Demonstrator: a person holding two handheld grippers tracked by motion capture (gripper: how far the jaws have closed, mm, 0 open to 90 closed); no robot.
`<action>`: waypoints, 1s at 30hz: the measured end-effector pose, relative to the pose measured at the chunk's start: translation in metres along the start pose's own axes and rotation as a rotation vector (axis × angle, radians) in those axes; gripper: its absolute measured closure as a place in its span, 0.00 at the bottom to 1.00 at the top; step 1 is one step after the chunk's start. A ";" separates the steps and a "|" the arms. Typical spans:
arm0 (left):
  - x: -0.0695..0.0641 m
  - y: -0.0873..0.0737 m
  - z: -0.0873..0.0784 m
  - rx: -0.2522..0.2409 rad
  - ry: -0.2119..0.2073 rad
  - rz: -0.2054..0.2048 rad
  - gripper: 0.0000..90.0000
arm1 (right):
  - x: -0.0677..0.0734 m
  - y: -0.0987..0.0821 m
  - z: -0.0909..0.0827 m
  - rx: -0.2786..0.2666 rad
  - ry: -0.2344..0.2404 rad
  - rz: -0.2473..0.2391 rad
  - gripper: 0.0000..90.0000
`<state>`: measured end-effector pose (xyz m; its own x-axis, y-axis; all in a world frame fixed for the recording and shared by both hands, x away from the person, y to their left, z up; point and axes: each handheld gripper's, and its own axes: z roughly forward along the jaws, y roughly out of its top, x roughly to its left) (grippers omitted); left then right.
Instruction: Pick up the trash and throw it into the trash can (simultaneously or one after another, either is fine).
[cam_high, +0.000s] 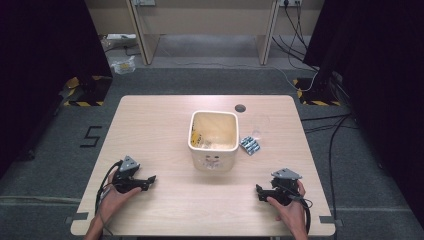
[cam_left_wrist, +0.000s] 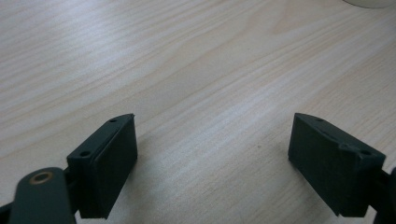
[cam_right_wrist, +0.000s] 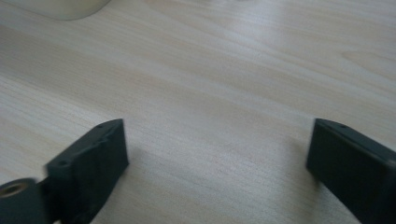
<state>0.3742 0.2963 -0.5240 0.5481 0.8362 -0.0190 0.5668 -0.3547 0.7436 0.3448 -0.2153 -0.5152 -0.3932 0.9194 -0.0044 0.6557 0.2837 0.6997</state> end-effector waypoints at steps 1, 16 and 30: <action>0.000 0.000 0.000 0.000 0.000 0.000 0.16 | 0.000 0.000 0.000 0.000 0.000 0.000 0.13; 0.000 0.000 0.000 -0.001 0.001 -0.001 0.16 | 0.002 0.038 -0.007 -0.074 -0.021 -0.080 0.17; 0.000 0.000 0.000 0.000 0.000 0.000 0.16 | -0.003 0.082 0.033 -0.080 -0.002 -0.109 0.17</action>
<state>0.3742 0.2963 -0.5240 0.5485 0.8360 -0.0193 0.5668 -0.3547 0.7436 0.4207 -0.1855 -0.4812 -0.4580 0.8849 -0.0845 0.5554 0.3591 0.7501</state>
